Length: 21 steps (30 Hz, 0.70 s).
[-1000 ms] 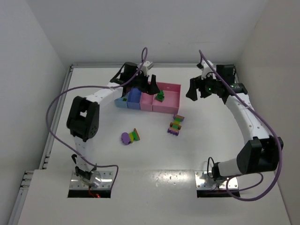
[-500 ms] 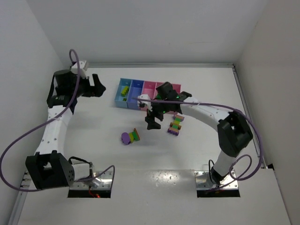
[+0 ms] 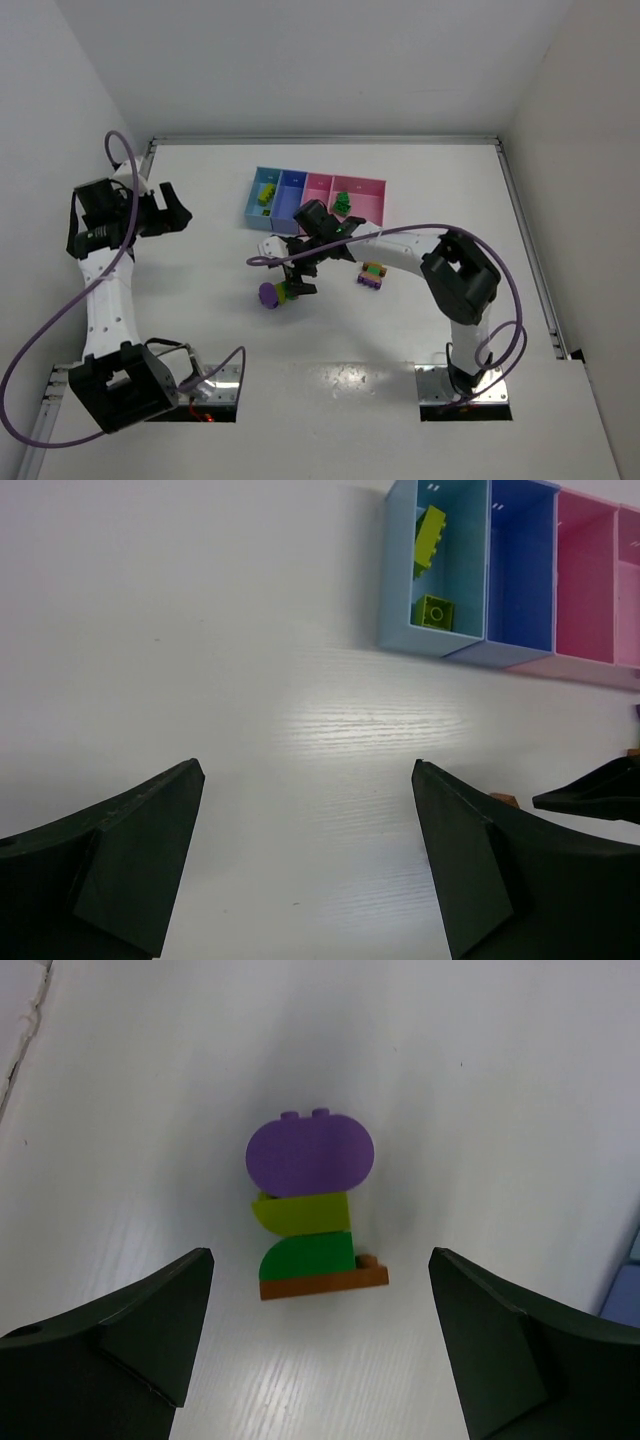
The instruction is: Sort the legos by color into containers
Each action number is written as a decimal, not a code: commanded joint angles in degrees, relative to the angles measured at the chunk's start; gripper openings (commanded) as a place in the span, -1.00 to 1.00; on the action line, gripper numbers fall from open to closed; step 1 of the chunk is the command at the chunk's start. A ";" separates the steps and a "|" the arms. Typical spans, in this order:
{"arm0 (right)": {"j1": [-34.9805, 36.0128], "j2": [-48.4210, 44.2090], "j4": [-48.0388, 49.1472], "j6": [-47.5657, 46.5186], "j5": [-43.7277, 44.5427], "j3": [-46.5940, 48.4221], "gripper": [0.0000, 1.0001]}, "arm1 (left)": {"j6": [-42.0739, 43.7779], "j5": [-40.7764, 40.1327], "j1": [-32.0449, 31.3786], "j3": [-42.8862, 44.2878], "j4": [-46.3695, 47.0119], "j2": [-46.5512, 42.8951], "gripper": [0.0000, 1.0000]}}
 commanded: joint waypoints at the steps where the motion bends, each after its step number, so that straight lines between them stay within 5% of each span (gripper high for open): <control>1: 1.56 1.23 3.94 -2.92 -1.29 3.06 0.78 | 2.68 2.01 2.02 -0.42 -1.94 -1.30 0.83; 21: 4.64 12.30 -0.01 -5.21 1.09 8.16 0.70 | 7.08 7.54 5.80 -1.48 -3.60 1.42 0.83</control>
